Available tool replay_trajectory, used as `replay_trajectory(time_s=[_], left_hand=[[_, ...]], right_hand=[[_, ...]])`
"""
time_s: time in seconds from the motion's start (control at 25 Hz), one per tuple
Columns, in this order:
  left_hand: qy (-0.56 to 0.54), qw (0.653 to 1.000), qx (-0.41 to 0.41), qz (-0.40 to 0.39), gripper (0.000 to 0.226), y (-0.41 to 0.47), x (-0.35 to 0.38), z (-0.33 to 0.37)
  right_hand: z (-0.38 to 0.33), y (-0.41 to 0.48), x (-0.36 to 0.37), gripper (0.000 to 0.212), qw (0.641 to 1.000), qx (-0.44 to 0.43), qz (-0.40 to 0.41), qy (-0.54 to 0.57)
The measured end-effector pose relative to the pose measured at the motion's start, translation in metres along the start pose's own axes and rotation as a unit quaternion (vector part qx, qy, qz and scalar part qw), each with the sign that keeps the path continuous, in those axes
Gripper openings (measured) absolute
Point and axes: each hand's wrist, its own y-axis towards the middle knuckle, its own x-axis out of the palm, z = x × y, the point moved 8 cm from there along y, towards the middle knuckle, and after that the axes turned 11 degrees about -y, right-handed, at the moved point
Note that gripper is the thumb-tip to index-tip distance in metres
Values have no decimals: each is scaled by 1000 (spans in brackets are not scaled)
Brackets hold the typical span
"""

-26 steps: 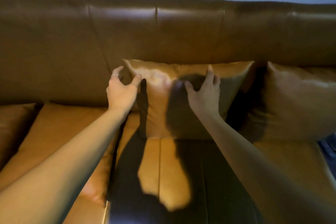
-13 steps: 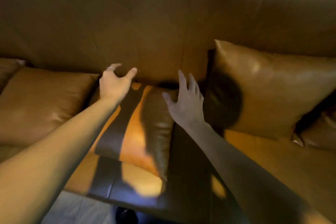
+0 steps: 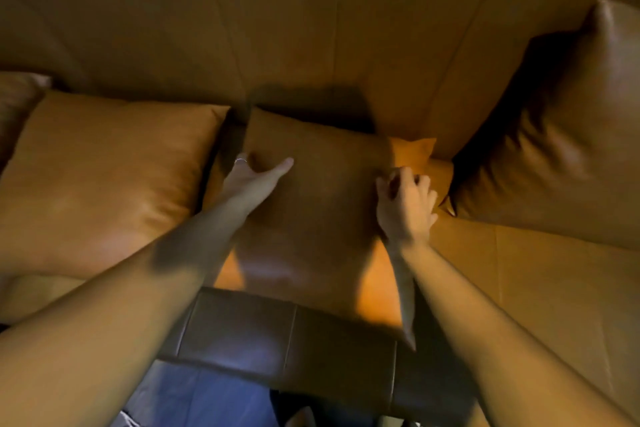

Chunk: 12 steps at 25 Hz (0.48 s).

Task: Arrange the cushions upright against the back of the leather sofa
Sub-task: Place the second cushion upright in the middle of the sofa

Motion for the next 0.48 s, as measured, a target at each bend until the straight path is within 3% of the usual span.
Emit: replay_trajectory(time_s=[0.12,0.2,0.24,0.36,0.48], left_hand=[[-6,1000,-26,-11,109,16,5,-2],[-17,998,-50,-19,112,23,5,-4],[-23,997,-64,-18,111,24,4,-5],[-46,994,-98,-33,119,23,0,-6],[-58,988,-129,-64,144,17,-3,3]], right_hand=[[26,16,6,66,988,124,-56,68],[41,16,17,97,954,204,-128,179],[45,12,23,103,930,227,-154,246],[47,2,26,79,877,245,-192,366],[45,1,15,69,884,229,-173,370]])
